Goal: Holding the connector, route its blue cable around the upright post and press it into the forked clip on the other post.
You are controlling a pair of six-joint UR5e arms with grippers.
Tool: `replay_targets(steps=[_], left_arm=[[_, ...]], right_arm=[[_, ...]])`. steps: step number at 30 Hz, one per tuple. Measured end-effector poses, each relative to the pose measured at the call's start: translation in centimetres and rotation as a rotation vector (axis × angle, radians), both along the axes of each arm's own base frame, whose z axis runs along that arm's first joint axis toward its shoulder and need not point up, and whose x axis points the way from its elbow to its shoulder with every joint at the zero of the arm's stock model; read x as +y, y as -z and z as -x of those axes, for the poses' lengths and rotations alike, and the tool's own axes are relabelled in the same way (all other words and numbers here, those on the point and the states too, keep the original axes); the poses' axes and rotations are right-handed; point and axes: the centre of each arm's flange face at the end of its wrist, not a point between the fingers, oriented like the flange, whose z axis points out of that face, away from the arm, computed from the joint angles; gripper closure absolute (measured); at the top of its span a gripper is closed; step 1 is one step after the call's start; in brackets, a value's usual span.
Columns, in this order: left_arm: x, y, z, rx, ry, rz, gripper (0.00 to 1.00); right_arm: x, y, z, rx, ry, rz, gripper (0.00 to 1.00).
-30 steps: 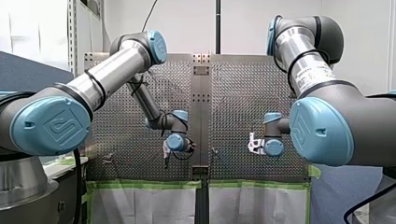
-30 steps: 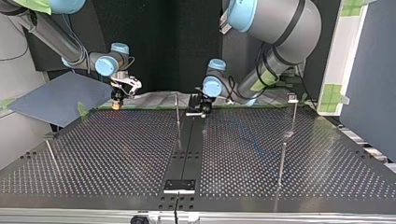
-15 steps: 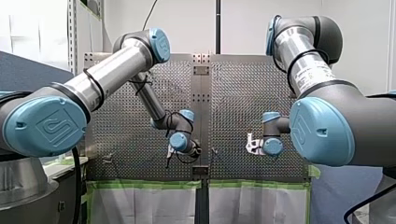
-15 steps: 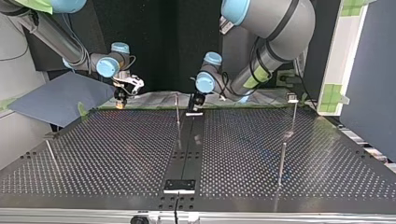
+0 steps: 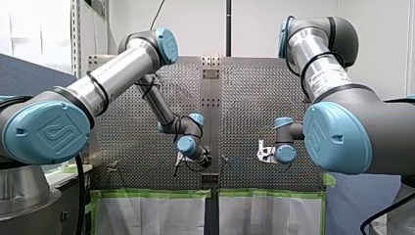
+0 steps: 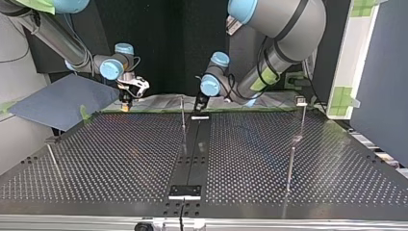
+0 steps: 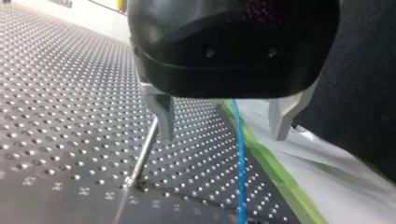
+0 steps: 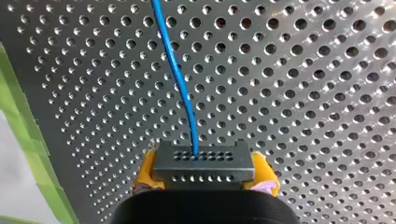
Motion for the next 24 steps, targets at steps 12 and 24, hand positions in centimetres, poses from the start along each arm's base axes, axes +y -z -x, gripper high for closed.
replay_targets(steps=[12, 24], left_arm=[[-0.9, -0.6, 1.3, 0.041, 0.03, 0.006, 0.0], [-2.1, -2.7, 3.6, 0.036, 0.065, 0.013, 0.0]], right_arm=[[0.2, 0.1, -0.1, 0.002, -0.001, -0.01, 1.0], [0.2, 0.1, 0.0, 0.0, -0.001, -0.017, 1.0]])
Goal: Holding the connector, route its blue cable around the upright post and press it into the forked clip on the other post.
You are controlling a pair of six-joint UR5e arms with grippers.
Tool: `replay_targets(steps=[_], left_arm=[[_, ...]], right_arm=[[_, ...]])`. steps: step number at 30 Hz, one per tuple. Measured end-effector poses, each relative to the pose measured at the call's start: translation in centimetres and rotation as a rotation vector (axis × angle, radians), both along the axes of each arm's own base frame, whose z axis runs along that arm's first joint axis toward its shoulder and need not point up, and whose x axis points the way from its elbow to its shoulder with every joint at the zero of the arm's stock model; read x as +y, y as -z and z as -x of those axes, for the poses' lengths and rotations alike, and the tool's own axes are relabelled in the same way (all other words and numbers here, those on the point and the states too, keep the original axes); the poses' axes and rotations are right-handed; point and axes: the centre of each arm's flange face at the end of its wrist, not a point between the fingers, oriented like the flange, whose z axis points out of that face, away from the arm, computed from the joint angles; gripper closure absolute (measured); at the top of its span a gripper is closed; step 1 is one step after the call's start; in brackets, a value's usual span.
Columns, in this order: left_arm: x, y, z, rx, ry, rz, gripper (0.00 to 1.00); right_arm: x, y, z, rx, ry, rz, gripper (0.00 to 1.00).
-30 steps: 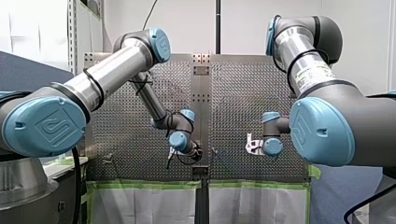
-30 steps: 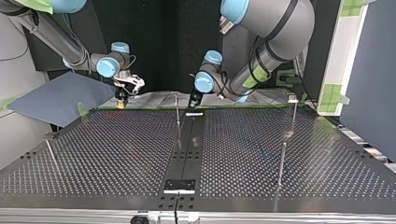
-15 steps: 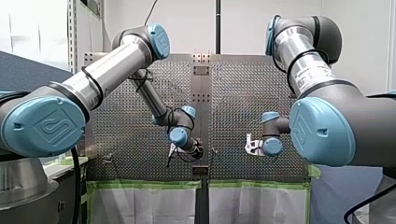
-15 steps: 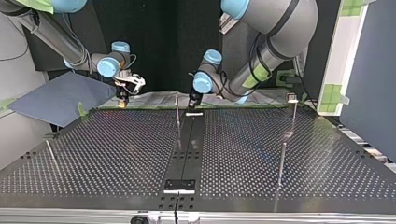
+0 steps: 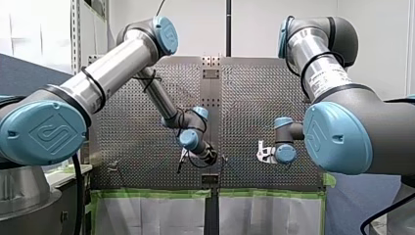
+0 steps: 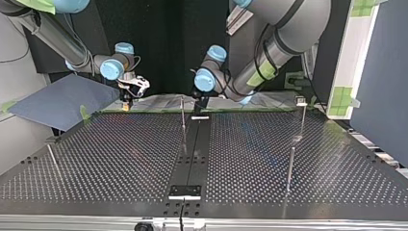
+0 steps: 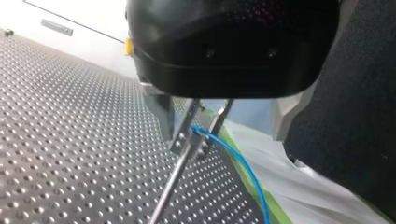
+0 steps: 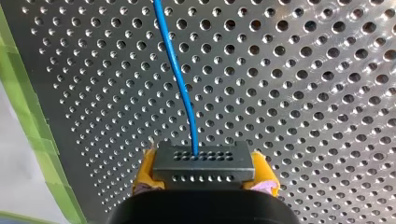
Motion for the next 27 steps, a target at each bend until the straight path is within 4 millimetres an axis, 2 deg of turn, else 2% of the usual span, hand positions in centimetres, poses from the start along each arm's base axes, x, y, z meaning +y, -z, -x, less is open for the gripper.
replay_targets(steps=[13, 27], left_arm=[[-1.2, -0.3, 2.6, 0.016, 0.02, 0.006, 0.0], [-1.6, -0.4, 3.1, 0.021, 0.009, 0.019, 0.0]], right_arm=[[-0.1, -0.1, 0.0, -0.005, 0.001, 0.0, 1.0], [-0.2, -0.1, 0.2, -0.009, 0.003, 0.0, 1.0]])
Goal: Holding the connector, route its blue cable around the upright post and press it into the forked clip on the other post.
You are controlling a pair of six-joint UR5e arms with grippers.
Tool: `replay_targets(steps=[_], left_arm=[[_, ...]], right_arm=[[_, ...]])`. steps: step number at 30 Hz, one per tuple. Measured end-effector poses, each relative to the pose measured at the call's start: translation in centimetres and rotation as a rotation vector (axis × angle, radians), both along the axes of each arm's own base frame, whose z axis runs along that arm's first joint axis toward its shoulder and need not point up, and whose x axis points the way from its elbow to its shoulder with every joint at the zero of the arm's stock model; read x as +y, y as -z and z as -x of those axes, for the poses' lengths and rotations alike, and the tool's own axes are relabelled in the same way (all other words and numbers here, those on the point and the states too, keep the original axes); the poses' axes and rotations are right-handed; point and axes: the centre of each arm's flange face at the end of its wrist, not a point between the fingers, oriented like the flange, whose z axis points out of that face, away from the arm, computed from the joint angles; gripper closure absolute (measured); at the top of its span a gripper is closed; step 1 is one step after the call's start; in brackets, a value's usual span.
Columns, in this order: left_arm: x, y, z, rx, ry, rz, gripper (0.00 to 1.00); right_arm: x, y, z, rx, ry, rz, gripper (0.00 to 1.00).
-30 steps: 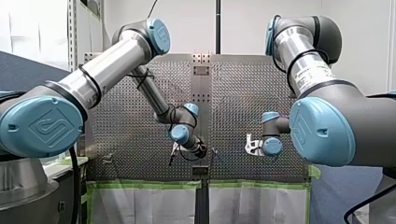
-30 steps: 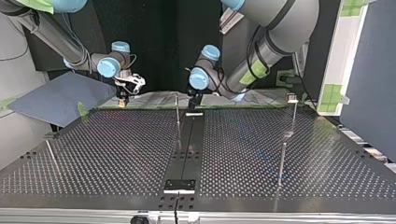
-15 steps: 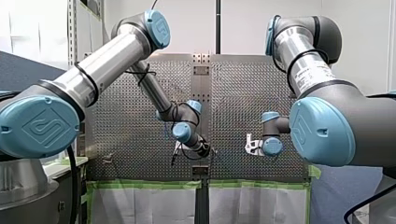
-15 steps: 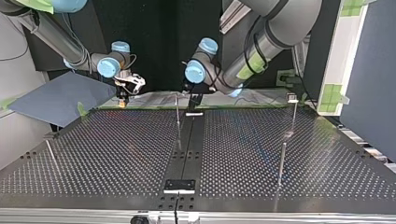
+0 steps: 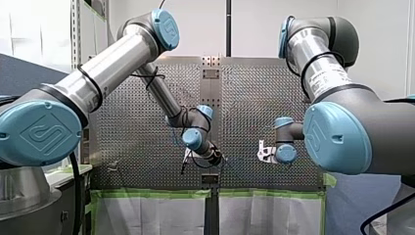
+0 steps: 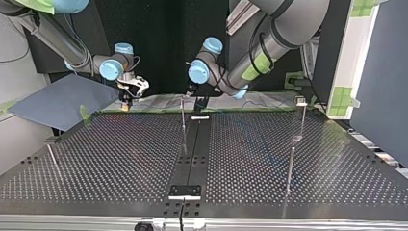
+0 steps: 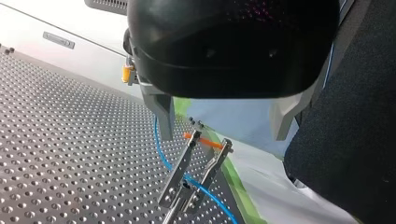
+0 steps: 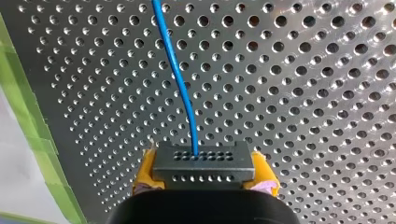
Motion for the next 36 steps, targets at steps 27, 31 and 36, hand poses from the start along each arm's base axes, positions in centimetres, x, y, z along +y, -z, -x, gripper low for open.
replay_targets(steps=[27, 31, 36], left_arm=[[-1.9, -7.5, 14.9, -0.063, -0.057, 0.085, 0.0], [-1.7, -8.5, 17.6, -0.07, -0.061, 0.098, 0.0], [-0.9, -9.6, 20.3, -0.084, -0.078, 0.109, 0.0]], right_arm=[[-0.2, 0.0, 0.4, -0.03, 0.002, -0.015, 1.0], [-0.2, 0.0, 0.4, -0.035, 0.001, -0.013, 1.0], [-0.2, 0.0, 0.4, -0.038, 0.001, -0.015, 1.0]])
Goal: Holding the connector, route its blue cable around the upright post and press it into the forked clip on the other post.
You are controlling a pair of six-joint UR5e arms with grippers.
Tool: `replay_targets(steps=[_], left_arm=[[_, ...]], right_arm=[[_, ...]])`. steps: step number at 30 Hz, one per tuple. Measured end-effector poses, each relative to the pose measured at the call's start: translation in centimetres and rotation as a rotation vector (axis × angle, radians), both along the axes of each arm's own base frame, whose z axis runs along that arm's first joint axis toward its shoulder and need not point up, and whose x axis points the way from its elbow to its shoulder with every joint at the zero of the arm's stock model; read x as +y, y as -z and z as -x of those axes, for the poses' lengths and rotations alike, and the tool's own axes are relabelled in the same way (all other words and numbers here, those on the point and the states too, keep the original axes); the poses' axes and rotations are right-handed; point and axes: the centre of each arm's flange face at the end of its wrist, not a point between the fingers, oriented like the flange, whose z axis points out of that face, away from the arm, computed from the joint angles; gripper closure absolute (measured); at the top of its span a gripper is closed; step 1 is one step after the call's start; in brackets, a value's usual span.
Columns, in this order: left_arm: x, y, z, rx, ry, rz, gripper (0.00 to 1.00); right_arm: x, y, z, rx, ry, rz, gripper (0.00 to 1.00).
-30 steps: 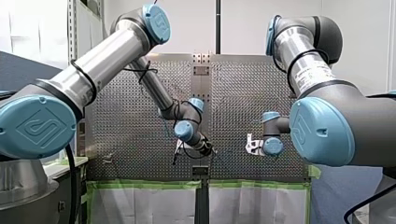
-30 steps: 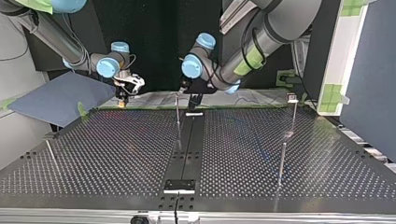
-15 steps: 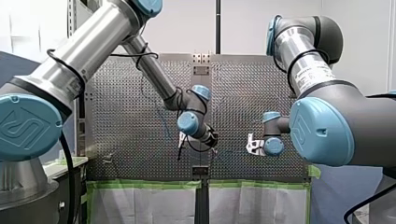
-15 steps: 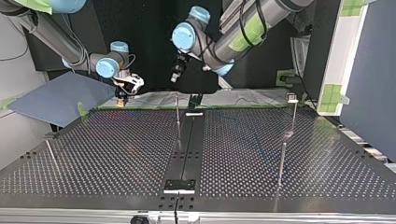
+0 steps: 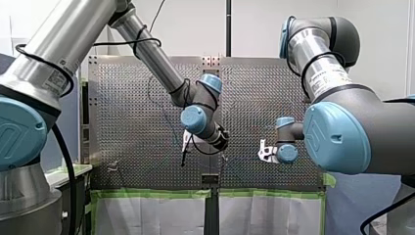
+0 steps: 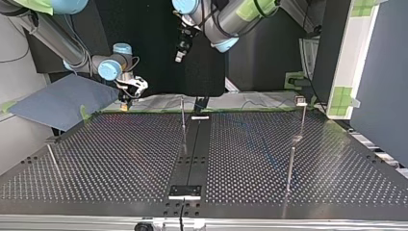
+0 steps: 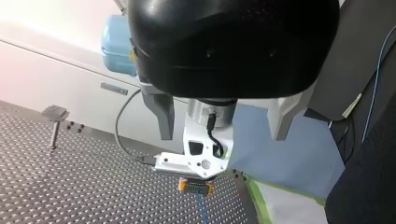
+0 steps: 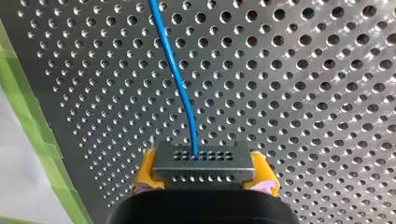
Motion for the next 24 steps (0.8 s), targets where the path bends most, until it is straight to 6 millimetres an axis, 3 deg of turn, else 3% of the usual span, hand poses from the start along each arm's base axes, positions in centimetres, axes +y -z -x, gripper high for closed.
replay_targets(steps=[8, 24], left_arm=[[3.1, -1.6, 1.3, -0.006, -0.101, 0.047, 0.0], [9.1, -4.3, -0.8, -0.05, -0.162, 0.236, 0.0]], right_arm=[[0.2, 0.1, 0.0, 0.005, 0.0, -0.013, 1.0], [0.4, 0.1, -0.3, 0.01, -0.006, -0.023, 1.0]])
